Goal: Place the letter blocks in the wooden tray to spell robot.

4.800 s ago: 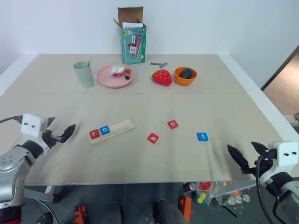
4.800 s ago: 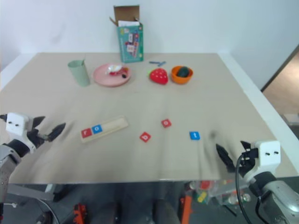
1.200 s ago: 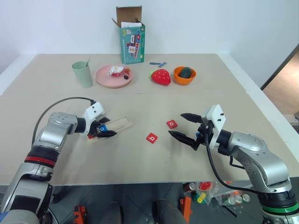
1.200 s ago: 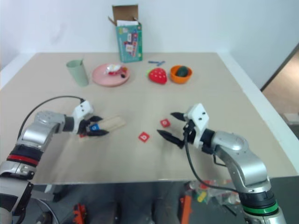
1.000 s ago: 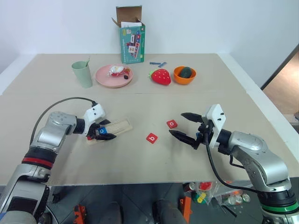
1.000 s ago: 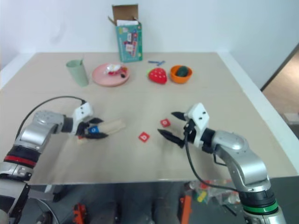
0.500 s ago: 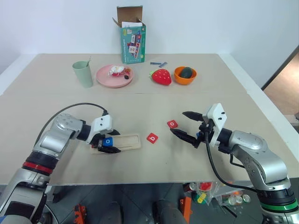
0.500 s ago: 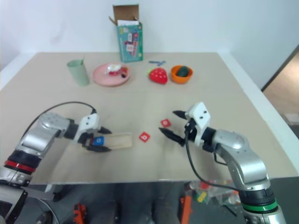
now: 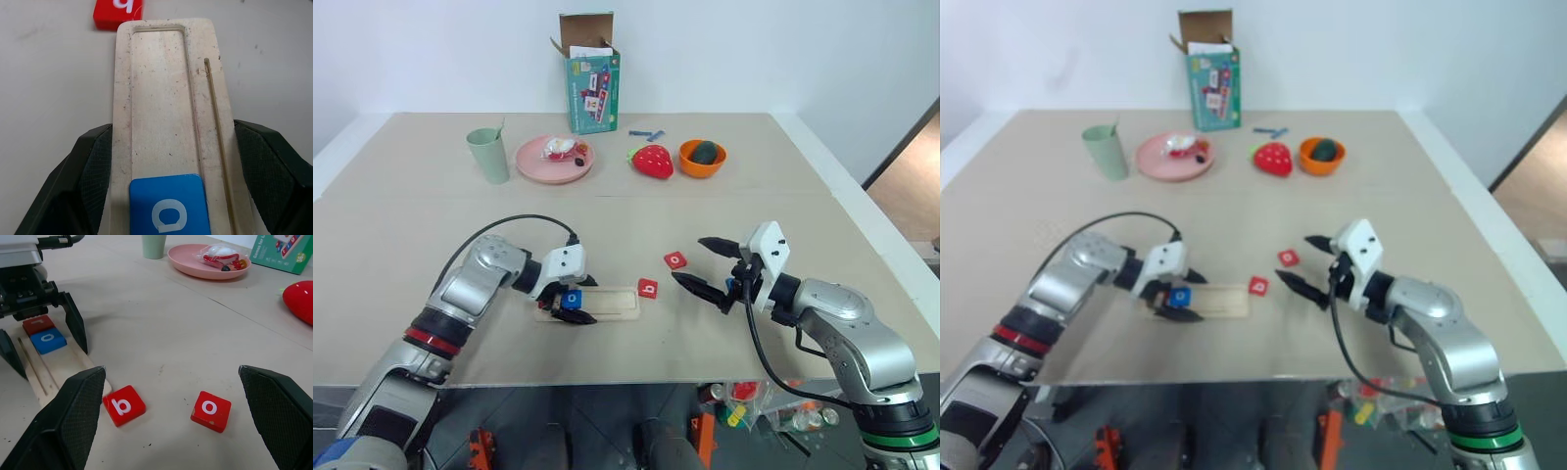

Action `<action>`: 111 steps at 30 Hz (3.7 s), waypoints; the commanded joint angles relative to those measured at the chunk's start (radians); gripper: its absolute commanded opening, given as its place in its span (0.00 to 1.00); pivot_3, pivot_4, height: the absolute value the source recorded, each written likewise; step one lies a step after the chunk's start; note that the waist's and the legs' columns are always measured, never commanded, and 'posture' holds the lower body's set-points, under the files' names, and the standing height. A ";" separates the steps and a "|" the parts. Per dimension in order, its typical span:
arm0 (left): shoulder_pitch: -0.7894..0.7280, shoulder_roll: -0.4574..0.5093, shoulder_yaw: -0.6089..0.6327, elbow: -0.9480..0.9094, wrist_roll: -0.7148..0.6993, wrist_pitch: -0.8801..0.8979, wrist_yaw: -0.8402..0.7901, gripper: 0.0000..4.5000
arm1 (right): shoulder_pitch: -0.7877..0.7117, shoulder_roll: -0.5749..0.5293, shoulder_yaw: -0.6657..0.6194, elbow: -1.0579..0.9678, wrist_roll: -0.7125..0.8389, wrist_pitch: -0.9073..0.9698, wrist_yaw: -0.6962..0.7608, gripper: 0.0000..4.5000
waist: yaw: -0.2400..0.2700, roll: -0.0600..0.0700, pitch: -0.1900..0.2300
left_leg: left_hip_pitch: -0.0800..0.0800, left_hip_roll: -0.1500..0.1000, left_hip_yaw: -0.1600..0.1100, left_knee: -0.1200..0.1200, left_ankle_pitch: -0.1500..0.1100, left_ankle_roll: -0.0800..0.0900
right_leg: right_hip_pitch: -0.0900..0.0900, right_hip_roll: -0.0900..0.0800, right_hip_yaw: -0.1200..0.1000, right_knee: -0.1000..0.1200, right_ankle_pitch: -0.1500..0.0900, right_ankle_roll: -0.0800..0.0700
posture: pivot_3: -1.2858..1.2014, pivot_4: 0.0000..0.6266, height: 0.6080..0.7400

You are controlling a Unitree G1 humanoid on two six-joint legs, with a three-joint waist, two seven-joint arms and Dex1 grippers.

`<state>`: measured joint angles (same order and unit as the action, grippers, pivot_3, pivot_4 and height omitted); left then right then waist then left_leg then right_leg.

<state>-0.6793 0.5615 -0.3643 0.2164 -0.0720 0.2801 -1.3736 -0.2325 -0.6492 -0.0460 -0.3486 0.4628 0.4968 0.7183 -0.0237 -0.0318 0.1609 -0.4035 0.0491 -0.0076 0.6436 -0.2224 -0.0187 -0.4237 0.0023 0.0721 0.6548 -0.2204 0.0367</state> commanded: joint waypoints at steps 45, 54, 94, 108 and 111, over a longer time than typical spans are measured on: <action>-0.064 0.049 0.230 -0.078 -0.254 0.067 -0.044 0.99 | -0.270 -0.126 0.143 0.314 -0.146 -0.169 0.362 1.00 | -0.010 0.000 0.001 | 0.000 0.002 0.000 0.001 0.000 0.000 | 0.000 0.007 0.007 0.001 -0.001 0.000 | 0.52 0.24 1.00; 0.240 0.066 0.327 -0.361 -0.351 0.179 0.129 0.99 | -0.401 -0.086 0.260 0.495 -0.237 -0.313 0.535 1.00 | -0.023 0.001 0.001 | 0.000 0.003 0.000 0.000 -0.001 0.002 | -0.001 0.008 0.008 0.002 -0.003 -0.001 | 0.52 0.24 1.00; 0.465 0.079 0.351 -0.665 -0.443 0.282 0.470 1.00 | -0.649 0.167 0.341 1.076 -0.436 -0.619 0.689 0.94 | -0.025 0.003 0.003 | 0.003 0.003 0.000 0.005 0.000 0.000 | -0.001 0.009 0.010 0.011 -0.002 -0.003 | 0.52 0.24 1.00; 0.460 0.064 0.351 -0.654 -0.459 0.280 0.509 1.00 | -0.662 0.183 0.302 1.089 -0.401 -0.502 0.672 0.94 | -0.025 0.003 0.003 | 0.003 0.003 0.000 0.005 0.000 0.000 | -0.001 0.009 0.010 0.011 -0.002 -0.003 | 0.52 0.24 1.00; 0.464 0.067 0.344 -0.651 -0.447 0.264 0.506 1.00 | -0.655 0.181 0.297 1.079 -0.402 -0.484 0.673 0.94 | -0.024 0.003 0.003 | 0.003 0.003 0.000 0.006 0.000 0.000 | -0.001 0.009 0.010 0.011 -0.002 -0.003 | 0.52 0.24 1.00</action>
<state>-0.2106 0.6254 -0.0333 -0.4139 -0.5206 0.5661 -0.8706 -0.8655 -0.4629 0.2748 0.7486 0.0458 0.0046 1.3895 -0.0482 -0.0287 0.1639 -0.4005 0.0517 -0.0073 0.6491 -0.2219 -0.0192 -0.4243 0.0110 0.0821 0.6660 -0.2224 0.0333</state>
